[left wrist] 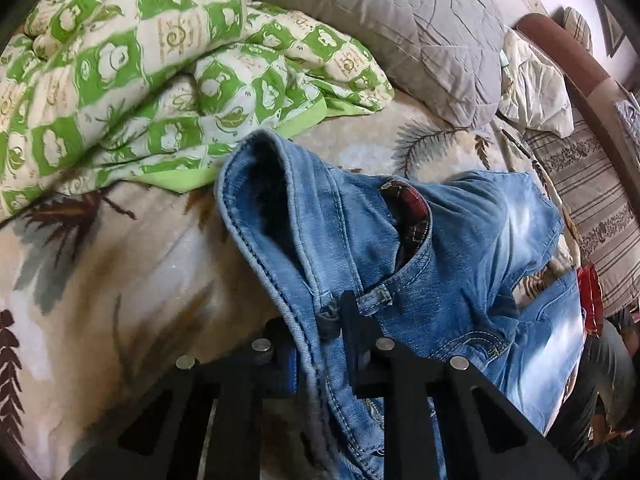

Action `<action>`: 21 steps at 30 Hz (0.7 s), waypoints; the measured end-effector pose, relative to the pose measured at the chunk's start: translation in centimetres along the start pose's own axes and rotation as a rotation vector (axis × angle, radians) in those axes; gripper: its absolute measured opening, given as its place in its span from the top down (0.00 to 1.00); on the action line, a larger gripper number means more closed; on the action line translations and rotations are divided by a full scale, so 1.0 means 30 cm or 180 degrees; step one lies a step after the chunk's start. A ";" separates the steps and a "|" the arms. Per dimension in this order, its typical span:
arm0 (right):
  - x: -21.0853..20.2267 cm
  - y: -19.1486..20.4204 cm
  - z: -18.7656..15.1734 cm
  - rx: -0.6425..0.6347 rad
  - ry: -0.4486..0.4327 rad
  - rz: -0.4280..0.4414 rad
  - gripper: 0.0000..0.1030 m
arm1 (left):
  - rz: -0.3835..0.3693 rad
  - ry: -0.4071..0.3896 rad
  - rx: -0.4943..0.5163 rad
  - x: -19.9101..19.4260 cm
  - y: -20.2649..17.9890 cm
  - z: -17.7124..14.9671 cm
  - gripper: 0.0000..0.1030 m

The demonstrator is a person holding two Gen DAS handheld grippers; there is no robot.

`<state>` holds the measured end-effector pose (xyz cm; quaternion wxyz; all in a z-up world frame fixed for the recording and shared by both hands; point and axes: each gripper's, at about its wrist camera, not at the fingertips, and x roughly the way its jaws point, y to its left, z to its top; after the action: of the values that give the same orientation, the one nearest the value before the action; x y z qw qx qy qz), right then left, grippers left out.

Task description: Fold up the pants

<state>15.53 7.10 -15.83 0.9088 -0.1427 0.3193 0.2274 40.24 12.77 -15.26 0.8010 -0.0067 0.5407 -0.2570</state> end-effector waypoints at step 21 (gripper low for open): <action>-0.012 0.315 0.052 -0.0290 0.0001 0.0377 0.78 | 0.0857 0.0111 -0.0348 -0.175 0.256 -0.170 0.93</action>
<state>11.32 15.69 -15.51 0.8863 -0.1648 0.3166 0.2951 37.44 22.99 -15.06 0.8171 0.0267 0.5638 -0.1176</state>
